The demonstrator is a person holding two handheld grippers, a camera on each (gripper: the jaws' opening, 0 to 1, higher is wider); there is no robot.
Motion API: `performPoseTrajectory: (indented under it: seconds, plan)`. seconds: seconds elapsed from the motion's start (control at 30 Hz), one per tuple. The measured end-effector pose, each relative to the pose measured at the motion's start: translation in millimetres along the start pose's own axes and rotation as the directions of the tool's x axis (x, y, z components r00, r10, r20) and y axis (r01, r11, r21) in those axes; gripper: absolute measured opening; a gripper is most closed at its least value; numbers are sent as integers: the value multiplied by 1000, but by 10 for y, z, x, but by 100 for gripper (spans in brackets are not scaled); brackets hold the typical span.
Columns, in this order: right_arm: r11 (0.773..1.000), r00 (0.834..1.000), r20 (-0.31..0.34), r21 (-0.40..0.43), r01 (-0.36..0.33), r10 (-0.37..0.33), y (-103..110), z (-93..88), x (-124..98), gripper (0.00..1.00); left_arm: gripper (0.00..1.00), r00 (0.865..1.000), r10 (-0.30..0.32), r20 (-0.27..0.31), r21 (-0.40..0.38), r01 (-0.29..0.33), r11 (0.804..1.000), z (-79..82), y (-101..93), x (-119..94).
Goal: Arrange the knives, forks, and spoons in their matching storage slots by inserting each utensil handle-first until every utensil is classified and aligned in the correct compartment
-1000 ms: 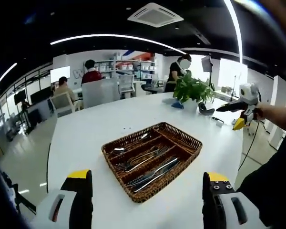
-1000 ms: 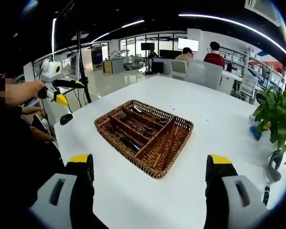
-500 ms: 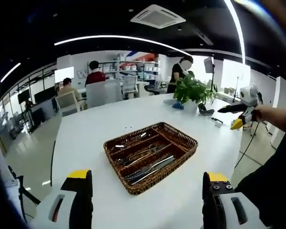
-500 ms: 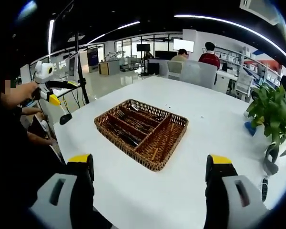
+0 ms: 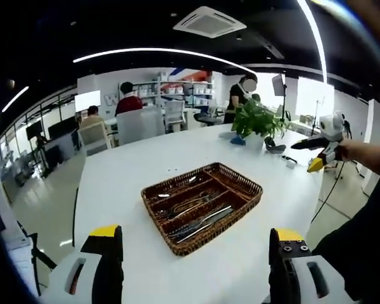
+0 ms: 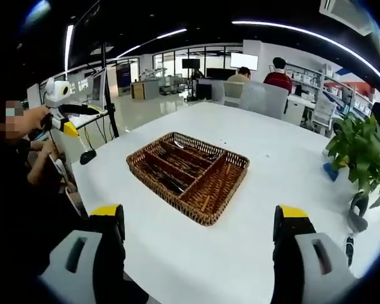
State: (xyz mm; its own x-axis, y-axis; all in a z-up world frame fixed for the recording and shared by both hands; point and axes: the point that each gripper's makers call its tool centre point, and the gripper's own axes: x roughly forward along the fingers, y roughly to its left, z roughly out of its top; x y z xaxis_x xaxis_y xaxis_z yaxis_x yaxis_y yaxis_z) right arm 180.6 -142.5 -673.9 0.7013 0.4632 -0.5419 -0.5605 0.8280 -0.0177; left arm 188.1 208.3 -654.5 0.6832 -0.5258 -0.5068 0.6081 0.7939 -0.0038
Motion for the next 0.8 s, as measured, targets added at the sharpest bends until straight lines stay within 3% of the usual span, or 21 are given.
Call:
performPoseTrajectory:
  seconds: [0.8]
  plan:
    - [1000,1000,-2,4,2,-2,6,-60,-12,99,100,1000,18,8,18,-18,1000,116,-1,-58]
